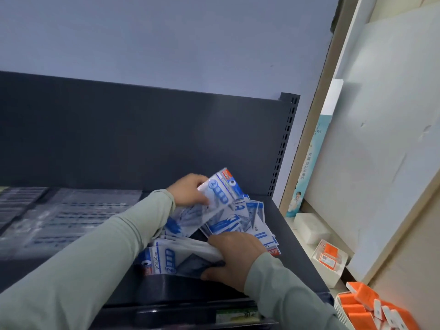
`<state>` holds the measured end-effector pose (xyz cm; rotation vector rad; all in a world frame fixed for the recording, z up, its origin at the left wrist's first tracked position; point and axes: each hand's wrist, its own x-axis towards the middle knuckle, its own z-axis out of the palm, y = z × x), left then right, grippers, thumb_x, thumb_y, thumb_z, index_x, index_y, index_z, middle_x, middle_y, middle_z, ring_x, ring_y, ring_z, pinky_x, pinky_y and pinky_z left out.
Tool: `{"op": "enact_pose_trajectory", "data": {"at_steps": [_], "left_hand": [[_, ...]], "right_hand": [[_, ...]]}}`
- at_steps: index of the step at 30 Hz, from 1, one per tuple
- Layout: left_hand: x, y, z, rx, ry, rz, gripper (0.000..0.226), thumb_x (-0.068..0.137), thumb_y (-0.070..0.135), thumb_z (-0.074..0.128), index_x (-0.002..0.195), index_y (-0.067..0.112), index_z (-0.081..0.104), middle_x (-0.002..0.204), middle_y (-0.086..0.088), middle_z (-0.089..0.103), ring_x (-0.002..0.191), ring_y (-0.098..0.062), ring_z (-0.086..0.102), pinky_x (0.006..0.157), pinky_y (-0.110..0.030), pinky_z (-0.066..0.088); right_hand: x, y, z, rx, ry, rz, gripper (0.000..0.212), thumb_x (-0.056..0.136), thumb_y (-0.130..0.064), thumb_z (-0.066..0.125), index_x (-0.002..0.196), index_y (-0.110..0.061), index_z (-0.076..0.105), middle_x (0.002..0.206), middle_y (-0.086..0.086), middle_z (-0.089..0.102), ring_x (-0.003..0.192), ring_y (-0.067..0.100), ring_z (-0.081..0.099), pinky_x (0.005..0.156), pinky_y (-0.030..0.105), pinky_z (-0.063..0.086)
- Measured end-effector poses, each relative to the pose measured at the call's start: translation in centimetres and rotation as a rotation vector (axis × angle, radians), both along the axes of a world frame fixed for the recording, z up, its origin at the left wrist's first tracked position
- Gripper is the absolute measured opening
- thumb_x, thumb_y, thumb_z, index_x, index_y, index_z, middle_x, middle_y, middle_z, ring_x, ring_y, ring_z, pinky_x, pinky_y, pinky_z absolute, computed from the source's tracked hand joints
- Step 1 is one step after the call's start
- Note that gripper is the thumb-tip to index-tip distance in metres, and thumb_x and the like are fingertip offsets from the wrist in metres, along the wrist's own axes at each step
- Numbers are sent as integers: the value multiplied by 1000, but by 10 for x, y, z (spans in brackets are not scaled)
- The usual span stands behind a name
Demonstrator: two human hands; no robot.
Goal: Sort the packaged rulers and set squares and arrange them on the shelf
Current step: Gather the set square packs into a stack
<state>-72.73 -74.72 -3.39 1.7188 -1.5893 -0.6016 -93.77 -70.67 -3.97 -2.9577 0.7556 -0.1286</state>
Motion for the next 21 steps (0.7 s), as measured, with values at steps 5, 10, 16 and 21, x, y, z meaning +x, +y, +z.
{"op": "enact_pose_trajectory", "data": {"at_steps": [5,10,16,21], "left_hand": [[0,15,14,-94,560,89,29,77,-19,60,88,7,66,74,-2,72,63,-14,67,54,-23,54],[9,24,13,-81,799,169,32,79,-17,60,96,10,65,89,-6,73,81,-20,69,75,-38,57],[23,24,-7,-67,618,475,73,71,-19,66,132,6,33,86,-17,57,63,-24,59,42,-30,51],[25,29,-15,316,-93,595,109,67,16,84,147,17,10,129,-19,44,110,-36,55,86,-43,52]], "right_hand": [[2,-6,1,48,-5,-34,36,80,-52,62,103,-24,54,109,2,61,105,26,56,85,33,43],[6,-8,2,40,7,-32,37,81,-51,62,106,-25,55,111,0,61,107,24,55,87,32,42],[12,-7,2,42,32,-29,40,80,-53,62,107,-25,54,114,0,60,107,25,55,88,33,44],[10,-6,2,43,30,-20,40,81,-52,63,109,-25,54,114,0,60,108,24,55,88,33,43]]}}
